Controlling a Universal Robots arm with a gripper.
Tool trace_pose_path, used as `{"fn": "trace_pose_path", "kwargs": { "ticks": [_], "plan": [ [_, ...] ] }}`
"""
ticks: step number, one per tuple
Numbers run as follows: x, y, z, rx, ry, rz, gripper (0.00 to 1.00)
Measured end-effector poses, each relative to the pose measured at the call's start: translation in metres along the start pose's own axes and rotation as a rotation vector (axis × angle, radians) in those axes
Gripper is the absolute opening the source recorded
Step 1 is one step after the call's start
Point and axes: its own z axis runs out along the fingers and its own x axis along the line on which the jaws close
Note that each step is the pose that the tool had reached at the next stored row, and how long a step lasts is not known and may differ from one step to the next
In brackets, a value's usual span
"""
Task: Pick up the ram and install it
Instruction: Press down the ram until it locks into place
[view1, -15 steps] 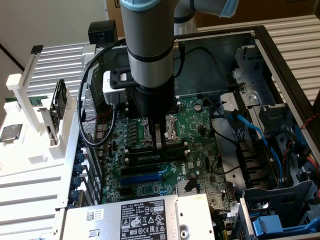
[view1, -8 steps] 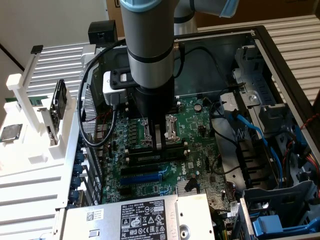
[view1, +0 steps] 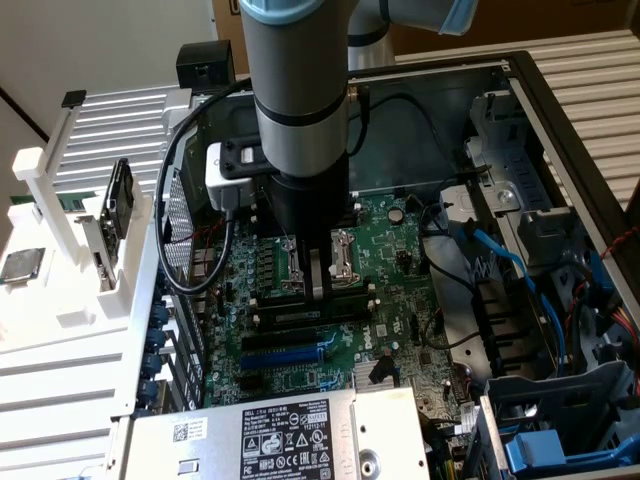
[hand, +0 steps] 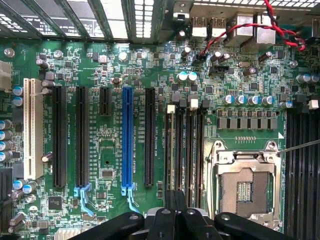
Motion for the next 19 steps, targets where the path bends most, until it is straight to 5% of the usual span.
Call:
{"fn": "trace_pose_path", "kwargs": {
  "ticks": [12, 19],
  "plan": [
    [-0.003, -0.0003, -0.0288, -0.0004, 0.0007, 0.0, 0.1],
    [-0.003, -0.0004, -0.0296, 0.0005, 0.0003, 0.009, 0.1]
  ]
}}
